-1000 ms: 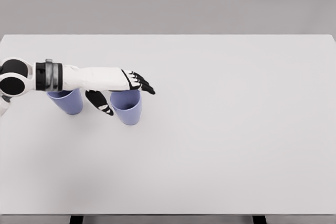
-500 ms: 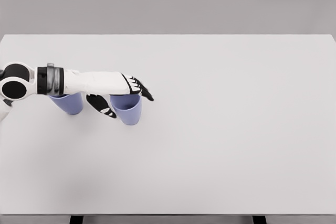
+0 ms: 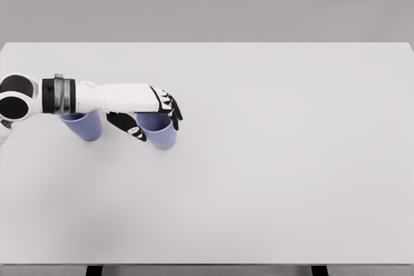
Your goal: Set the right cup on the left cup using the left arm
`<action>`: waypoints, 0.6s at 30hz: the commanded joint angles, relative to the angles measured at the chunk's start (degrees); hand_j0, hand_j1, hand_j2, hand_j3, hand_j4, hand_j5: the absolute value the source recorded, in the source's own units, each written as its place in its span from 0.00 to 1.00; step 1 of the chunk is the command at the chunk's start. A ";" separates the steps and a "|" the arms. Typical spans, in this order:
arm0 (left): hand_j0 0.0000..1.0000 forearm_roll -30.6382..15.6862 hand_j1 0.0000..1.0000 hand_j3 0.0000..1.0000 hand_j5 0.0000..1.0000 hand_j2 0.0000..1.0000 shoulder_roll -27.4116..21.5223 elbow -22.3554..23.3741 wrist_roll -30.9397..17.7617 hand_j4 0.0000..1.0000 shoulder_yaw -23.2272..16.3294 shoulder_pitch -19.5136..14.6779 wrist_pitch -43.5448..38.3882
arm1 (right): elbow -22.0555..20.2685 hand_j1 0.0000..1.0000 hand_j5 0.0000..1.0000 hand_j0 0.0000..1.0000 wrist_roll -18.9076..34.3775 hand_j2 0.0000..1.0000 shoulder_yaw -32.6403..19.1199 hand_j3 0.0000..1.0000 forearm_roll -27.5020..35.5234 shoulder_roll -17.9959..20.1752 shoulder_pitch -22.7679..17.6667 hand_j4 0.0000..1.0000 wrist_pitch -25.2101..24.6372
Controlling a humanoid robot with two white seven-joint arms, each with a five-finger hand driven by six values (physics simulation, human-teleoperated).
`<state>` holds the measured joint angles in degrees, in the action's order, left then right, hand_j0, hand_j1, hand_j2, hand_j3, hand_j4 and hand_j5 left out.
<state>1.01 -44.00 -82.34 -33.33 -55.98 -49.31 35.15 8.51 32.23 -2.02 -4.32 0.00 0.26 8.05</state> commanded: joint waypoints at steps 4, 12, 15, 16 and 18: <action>0.54 -2.94 0.54 0.54 0.54 0.54 -1.61 -1.86 0.02 0.54 0.61 -0.53 -0.15 | 0.02 1.00 1.00 1.00 0.02 1.00 0.00 1.00 -0.07 0.00 0.00 1.00 0.03; 0.54 -8.13 0.54 0.54 0.54 0.54 -9.44 -6.52 0.02 0.54 0.61 -4.92 -0.15 | 0.02 1.00 1.00 1.00 0.02 1.00 0.00 1.00 -0.07 0.00 0.00 1.00 0.03; 0.54 -9.62 0.54 0.54 0.54 0.54 -11.90 -7.22 0.02 0.54 0.61 -6.33 -0.15 | 0.02 1.00 1.00 1.00 0.02 1.00 0.00 1.00 -0.07 0.00 0.00 1.00 0.03; 0.54 -10.06 0.54 0.54 0.54 0.54 -12.86 -7.22 0.02 0.54 0.52 -7.20 -0.15 | 0.02 1.00 1.00 1.00 0.02 1.00 0.00 1.00 -0.07 0.00 0.00 1.00 0.03; 0.54 -11.38 0.54 0.54 0.54 0.54 -14.36 -7.75 -0.16 0.54 0.43 -8.44 -0.15 | 0.02 1.00 1.00 1.00 0.02 1.00 0.00 1.00 -0.07 0.00 0.00 1.00 0.03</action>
<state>-8.73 -56.52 -89.48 -33.46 -55.57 -57.92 35.16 8.51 32.23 -2.02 -4.32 0.00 0.26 8.05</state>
